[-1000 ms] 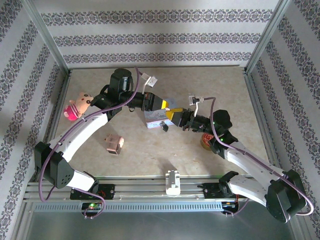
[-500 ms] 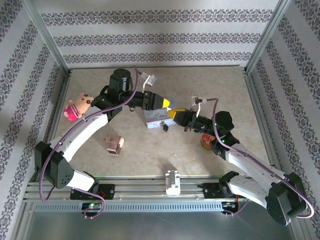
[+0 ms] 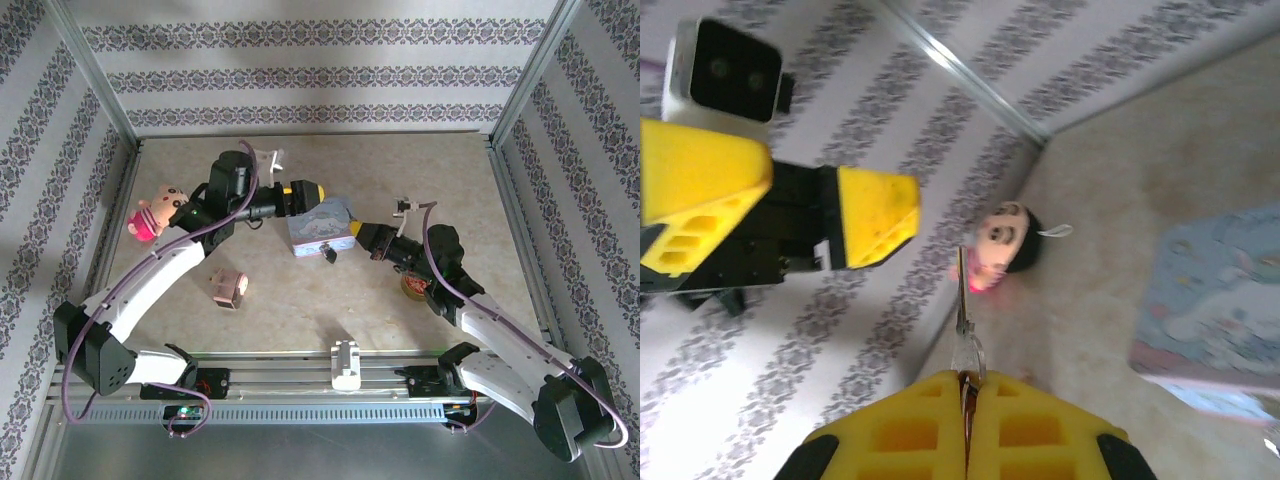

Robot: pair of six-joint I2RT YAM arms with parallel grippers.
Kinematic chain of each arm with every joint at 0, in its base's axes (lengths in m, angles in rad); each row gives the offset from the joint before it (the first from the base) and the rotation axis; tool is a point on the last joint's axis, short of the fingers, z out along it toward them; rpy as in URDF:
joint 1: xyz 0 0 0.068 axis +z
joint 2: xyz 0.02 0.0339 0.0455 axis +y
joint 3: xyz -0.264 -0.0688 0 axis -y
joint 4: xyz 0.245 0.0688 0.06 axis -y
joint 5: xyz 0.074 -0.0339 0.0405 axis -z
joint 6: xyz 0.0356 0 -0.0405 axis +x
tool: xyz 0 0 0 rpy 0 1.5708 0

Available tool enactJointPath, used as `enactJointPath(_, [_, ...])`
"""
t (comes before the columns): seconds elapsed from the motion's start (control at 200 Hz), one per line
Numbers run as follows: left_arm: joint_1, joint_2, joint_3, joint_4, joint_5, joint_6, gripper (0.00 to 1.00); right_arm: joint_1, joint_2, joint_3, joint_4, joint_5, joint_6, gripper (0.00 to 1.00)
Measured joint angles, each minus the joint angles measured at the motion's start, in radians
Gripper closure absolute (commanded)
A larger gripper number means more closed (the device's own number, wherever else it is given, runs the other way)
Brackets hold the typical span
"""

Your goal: Unlock the padlock with the key

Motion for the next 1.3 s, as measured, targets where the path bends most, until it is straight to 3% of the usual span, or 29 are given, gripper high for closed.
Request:
enactJointPath(0.08, [-0.052,0.002,-0.034,-0.048,-0.161,-0.004,0.21,-0.004,-0.030,-0.022,-0.072,0.047,-0.010,1.00])
enactJointPath(0.21, [-0.210,0.042,-0.044,-0.117,-0.417,-0.017,0.19,-0.018,-0.085,-0.055,-0.167,0.103,-0.018,1.00])
enactJointPath(0.31, [-0.280,0.097,-0.046,-0.124,-0.537,-0.040,0.20,-0.028,-0.121,-0.090,-0.205,0.138,-0.017,1.00])
enactJointPath(0.415, [-0.309,0.177,-0.051,-0.123,-0.635,-0.071,0.28,-0.039,-0.153,-0.137,-0.235,0.170,-0.013,1.00])
enactJointPath(0.615, [-0.358,0.315,-0.068,-0.120,-0.736,-0.140,0.32,-0.057,-0.189,-0.179,-0.306,0.189,-0.014,1.00])
enactJointPath(0.835, [-0.394,0.461,-0.055,-0.114,-0.797,-0.201,0.27,-0.073,-0.219,-0.196,-0.325,0.200,-0.017,1.00])
enactJointPath(0.954, [-0.408,0.546,0.000,-0.118,-0.838,-0.219,0.23,-0.085,-0.222,-0.204,-0.331,0.203,-0.017,1.00])
enactJointPath(1.299, [-0.408,0.702,0.191,-0.200,-0.978,-0.226,0.23,-0.112,-0.237,-0.207,-0.332,0.204,-0.018,1.00])
